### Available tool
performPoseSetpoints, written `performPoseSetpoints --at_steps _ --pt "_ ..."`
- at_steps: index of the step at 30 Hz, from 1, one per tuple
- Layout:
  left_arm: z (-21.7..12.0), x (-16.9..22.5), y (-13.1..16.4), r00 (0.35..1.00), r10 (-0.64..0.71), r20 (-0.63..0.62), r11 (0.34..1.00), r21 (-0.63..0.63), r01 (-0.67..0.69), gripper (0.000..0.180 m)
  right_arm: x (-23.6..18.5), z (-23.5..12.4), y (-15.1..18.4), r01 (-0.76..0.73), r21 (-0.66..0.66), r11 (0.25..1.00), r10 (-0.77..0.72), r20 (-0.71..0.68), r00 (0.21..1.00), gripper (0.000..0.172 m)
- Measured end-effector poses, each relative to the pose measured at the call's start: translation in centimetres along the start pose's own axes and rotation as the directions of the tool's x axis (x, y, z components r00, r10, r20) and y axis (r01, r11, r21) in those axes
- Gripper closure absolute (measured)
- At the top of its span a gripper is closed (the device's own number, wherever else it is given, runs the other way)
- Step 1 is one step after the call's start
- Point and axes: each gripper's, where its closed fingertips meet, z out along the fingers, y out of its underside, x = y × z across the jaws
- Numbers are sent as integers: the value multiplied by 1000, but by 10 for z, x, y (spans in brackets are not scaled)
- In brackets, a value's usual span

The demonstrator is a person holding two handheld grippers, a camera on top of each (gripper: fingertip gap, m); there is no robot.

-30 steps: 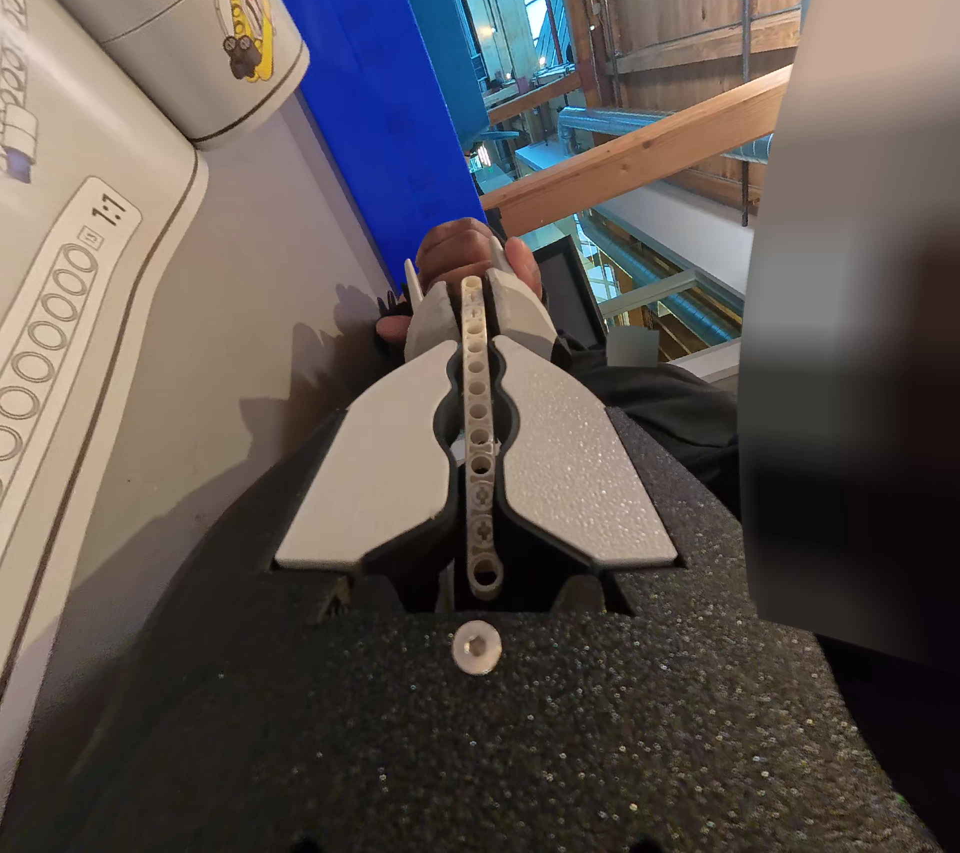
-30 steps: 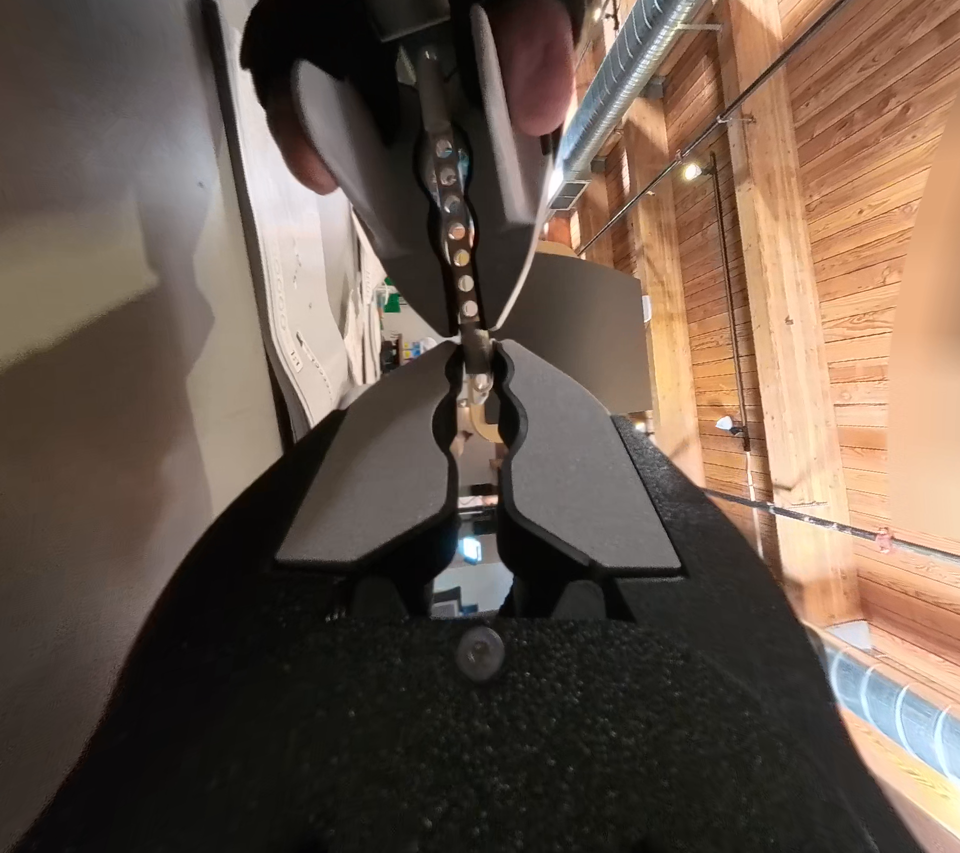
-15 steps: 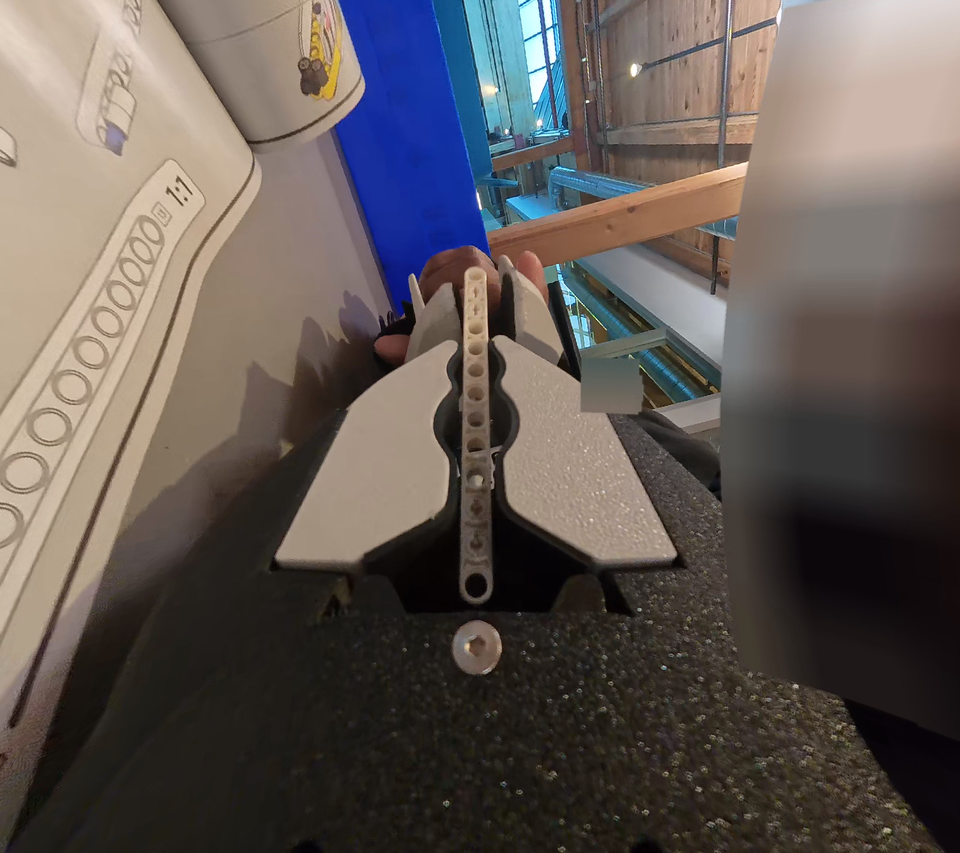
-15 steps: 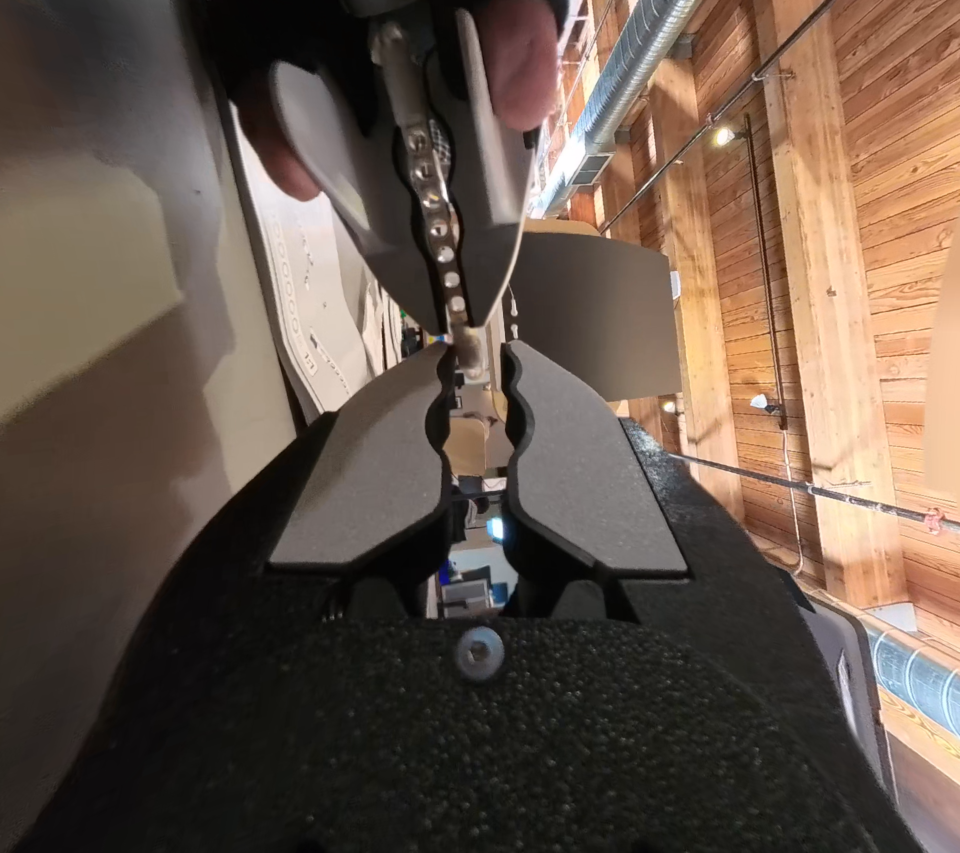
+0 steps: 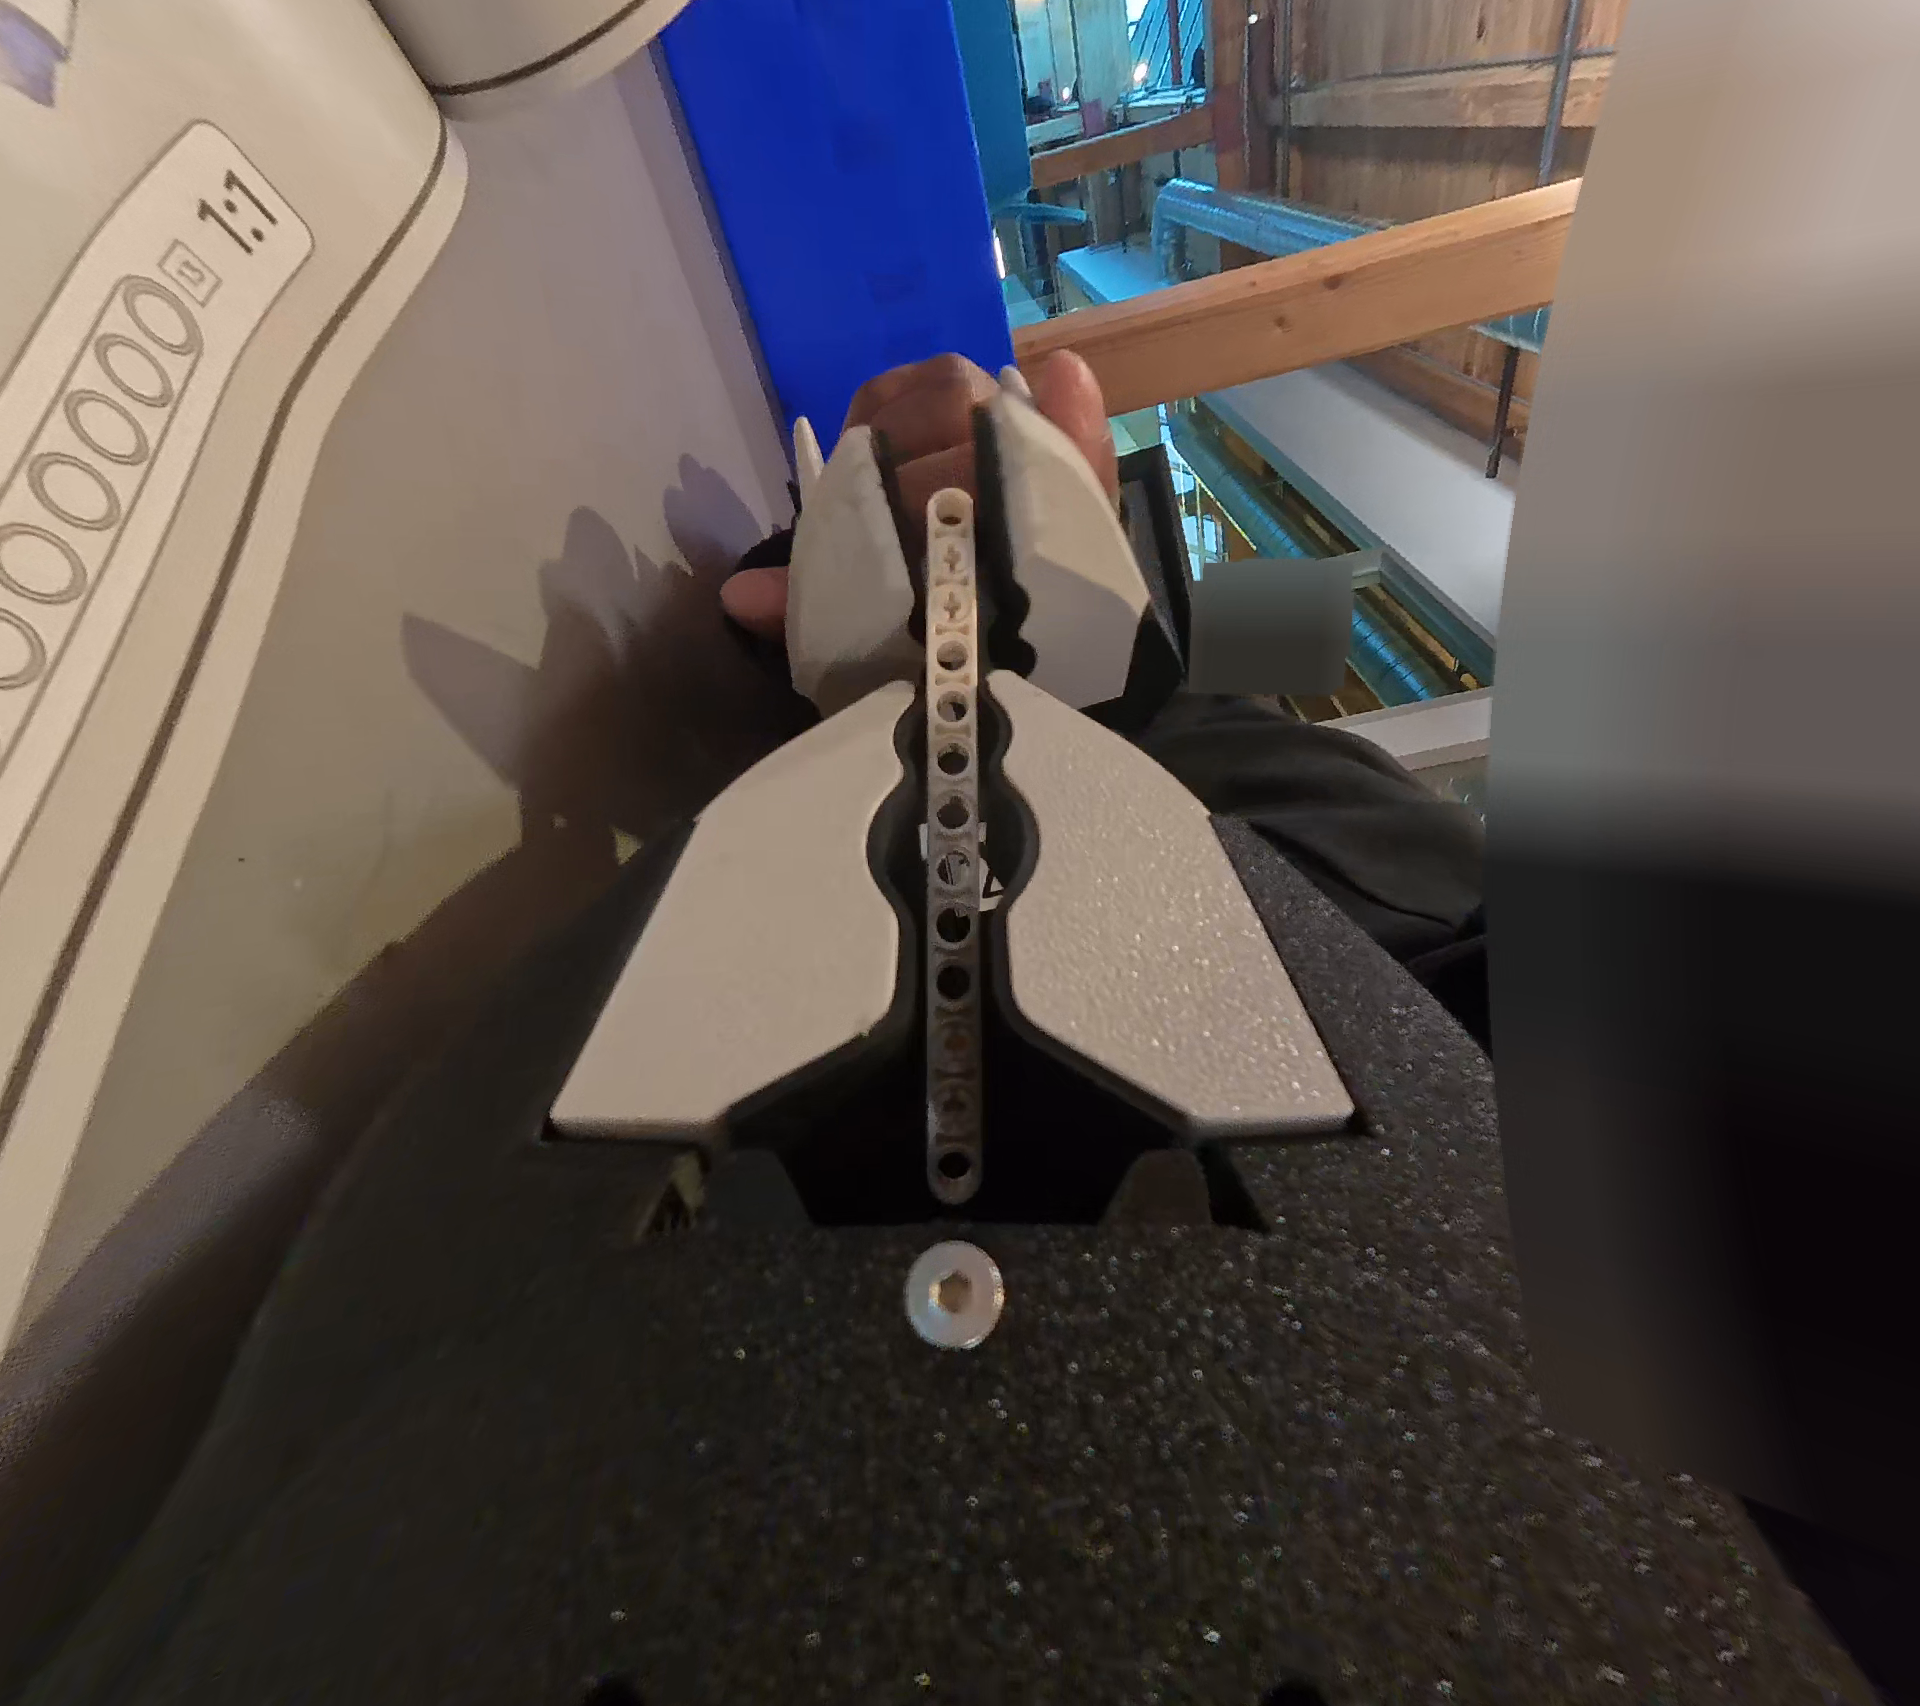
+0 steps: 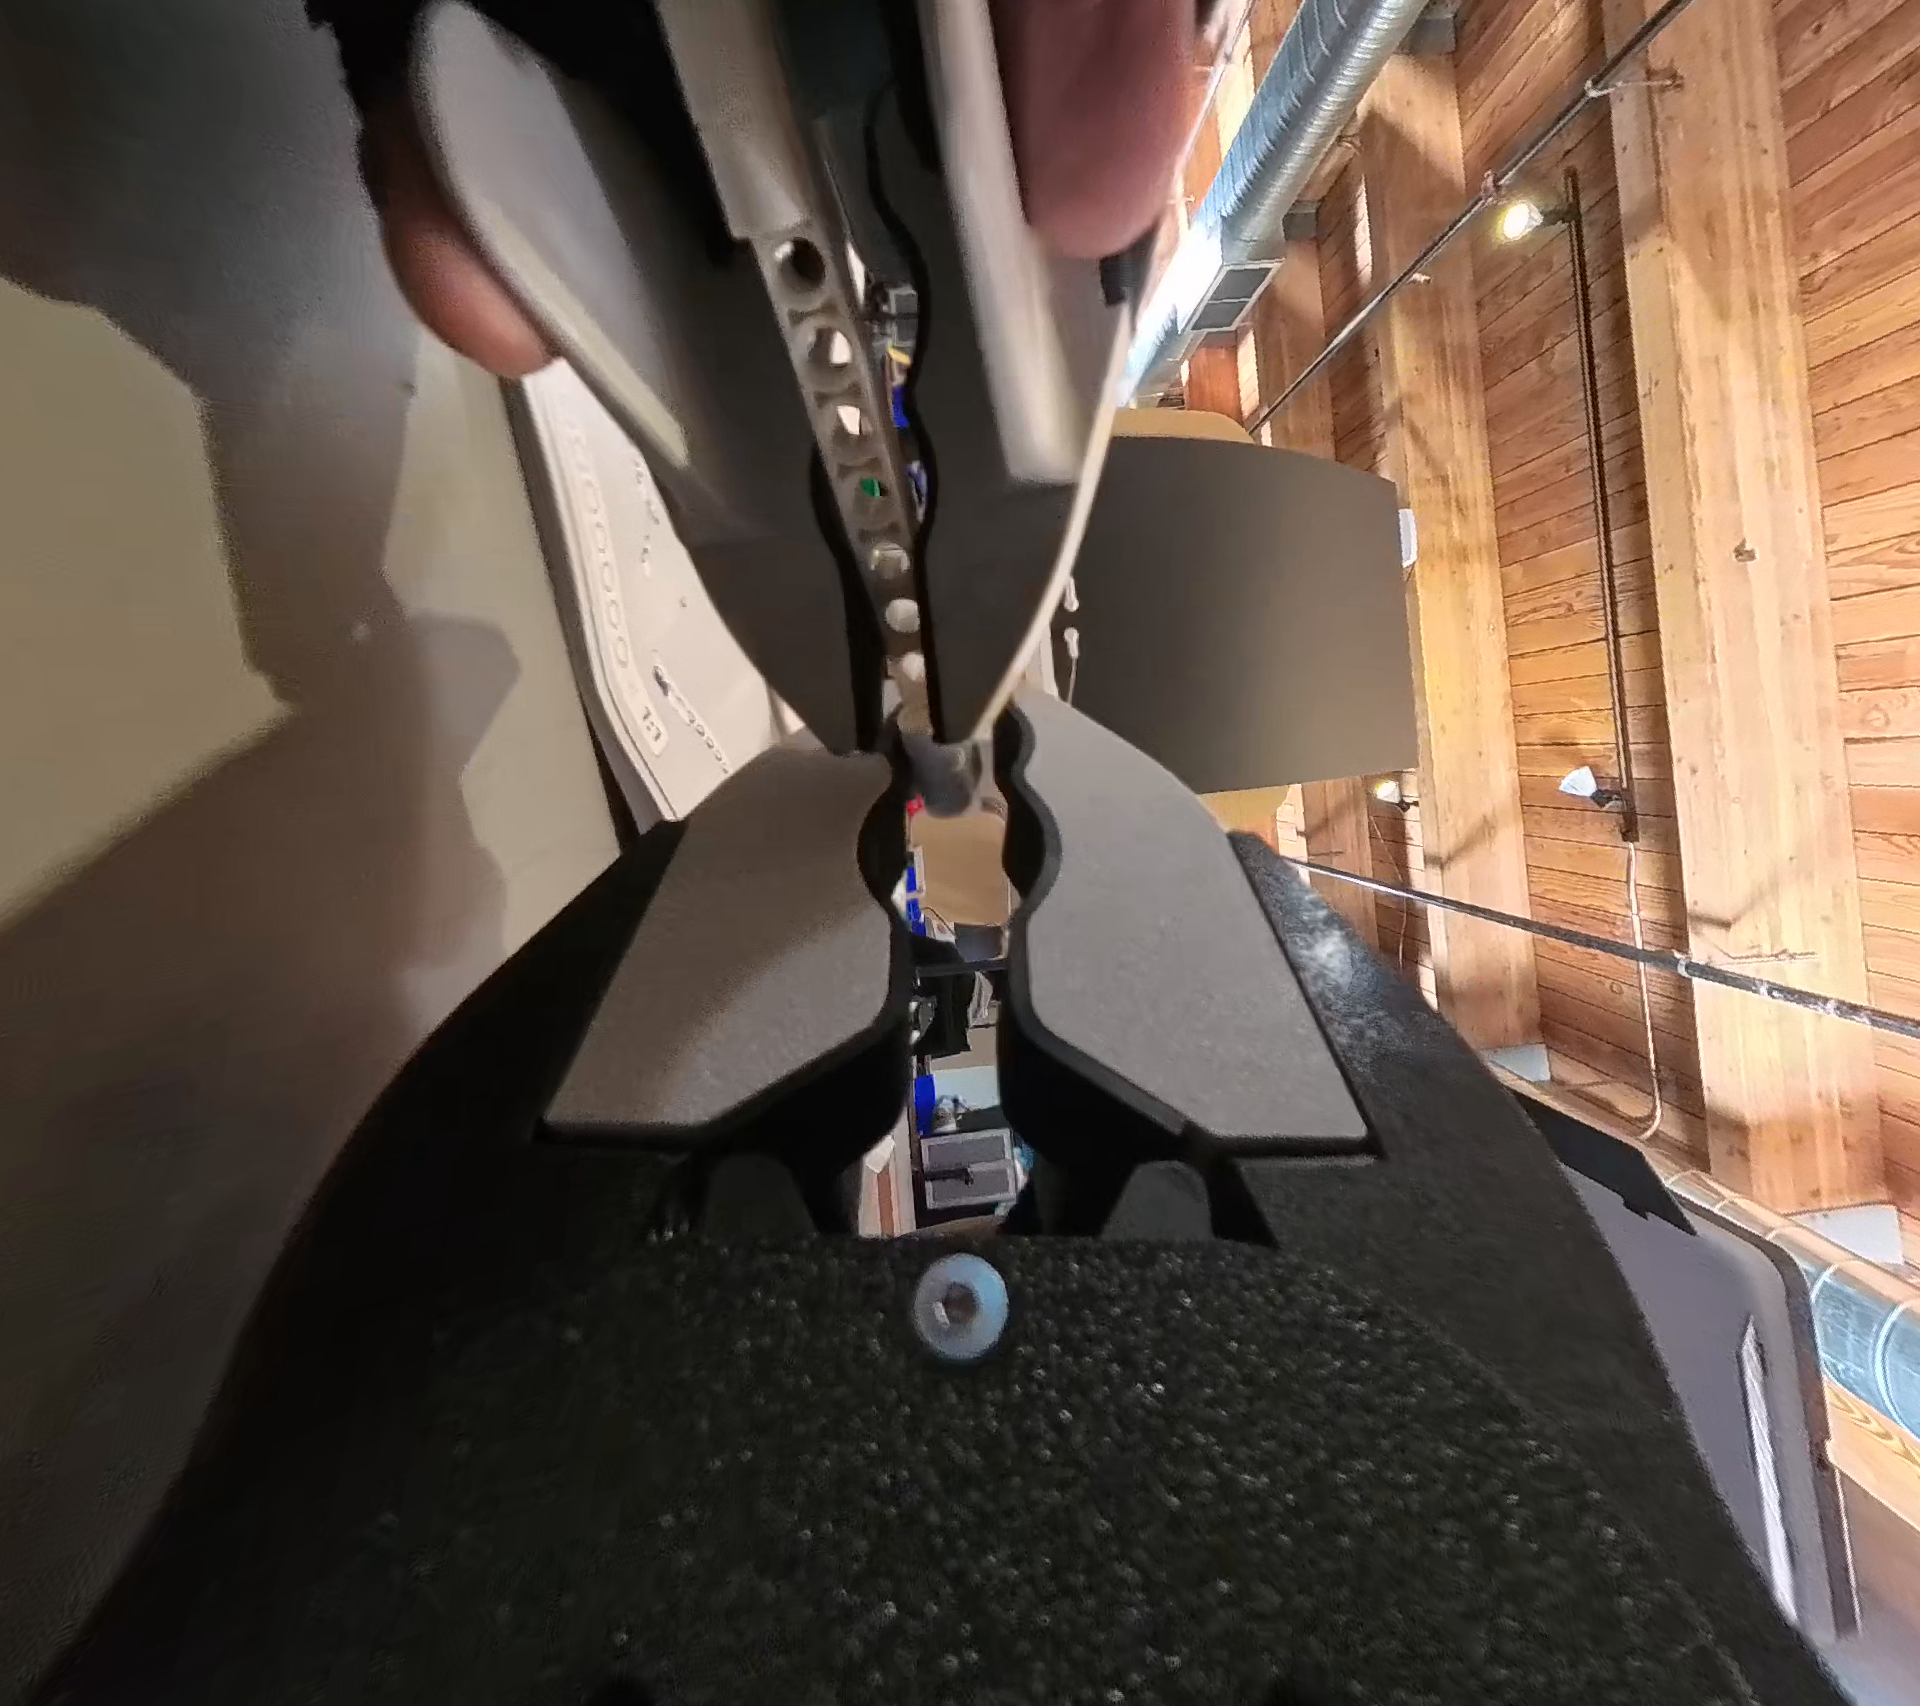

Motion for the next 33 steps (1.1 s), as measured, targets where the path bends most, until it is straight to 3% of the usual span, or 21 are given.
performPoseSetpoints --at_steps 12,15,17,33 --pt "-10 -2 -6 998 49 34 995 -86 -46 157 -10 -3 -7 26 69 997 -30 63 998 165" --pt "-7 -5 6 998 42 40 983 -178 -34 158 -13 -5 -13 38 99 994 -45 71 996 165" --pt "-4 -5 14 999 23 26 978 -210 -18 170 -13 -6 -14 29 111 993 -38 79 996 165" --pt "-6 -1 -7 1000 -19 4 998 65 19 174 -2 -3 -4 175 6 985 -175 -14 985 165"
